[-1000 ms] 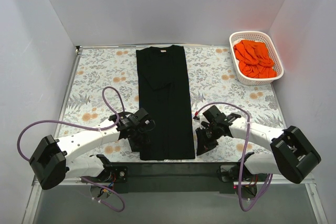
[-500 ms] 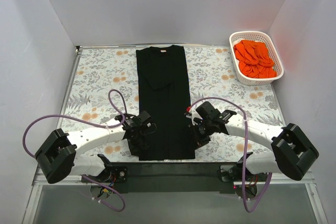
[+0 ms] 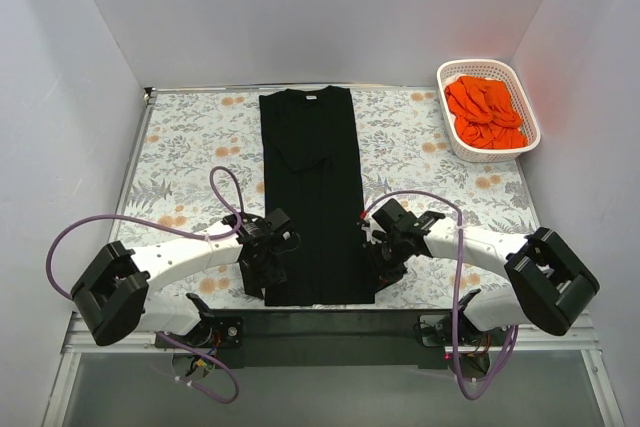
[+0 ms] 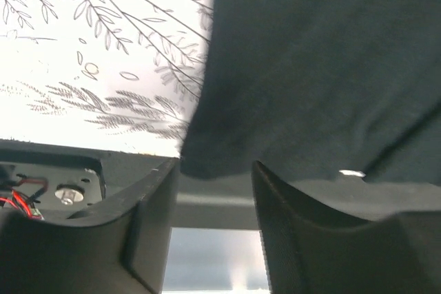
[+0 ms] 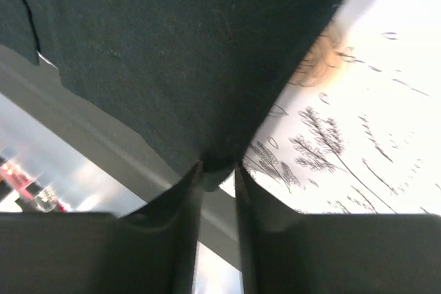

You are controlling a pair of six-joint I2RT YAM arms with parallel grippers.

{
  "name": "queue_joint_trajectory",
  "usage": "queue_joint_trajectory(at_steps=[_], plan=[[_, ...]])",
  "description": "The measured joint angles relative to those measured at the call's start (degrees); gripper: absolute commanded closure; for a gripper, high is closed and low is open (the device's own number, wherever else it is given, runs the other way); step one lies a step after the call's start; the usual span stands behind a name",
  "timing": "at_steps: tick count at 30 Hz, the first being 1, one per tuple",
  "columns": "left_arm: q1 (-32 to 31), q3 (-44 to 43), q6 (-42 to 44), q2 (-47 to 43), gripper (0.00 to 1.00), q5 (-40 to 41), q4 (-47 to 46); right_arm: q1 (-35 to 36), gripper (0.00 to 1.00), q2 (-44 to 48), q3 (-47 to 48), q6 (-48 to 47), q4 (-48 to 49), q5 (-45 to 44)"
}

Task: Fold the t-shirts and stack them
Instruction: Fold the tshirt

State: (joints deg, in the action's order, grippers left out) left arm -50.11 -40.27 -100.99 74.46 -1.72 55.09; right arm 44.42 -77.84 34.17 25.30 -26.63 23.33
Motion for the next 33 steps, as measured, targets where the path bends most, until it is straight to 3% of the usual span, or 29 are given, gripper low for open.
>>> queue_joint_trajectory(at_steps=[2,7,33], plan=[[0.0,-1.6,-0.2,-0.6,0.50,0.5,1.3,0.0,0.60,0.9,1.4,0.3,-2.2,-1.9],[0.0,-3.2,-0.5,-1.0,0.48,1.7,2.8,0.0,0.50,4.5,5.2,2.3,-7.1,-6.8],[0.0,2.6,2.0,2.3,0.59,0.7,-3.3,8.2,0.50,2.4,5.5,17.6,-10.5,-15.1]])
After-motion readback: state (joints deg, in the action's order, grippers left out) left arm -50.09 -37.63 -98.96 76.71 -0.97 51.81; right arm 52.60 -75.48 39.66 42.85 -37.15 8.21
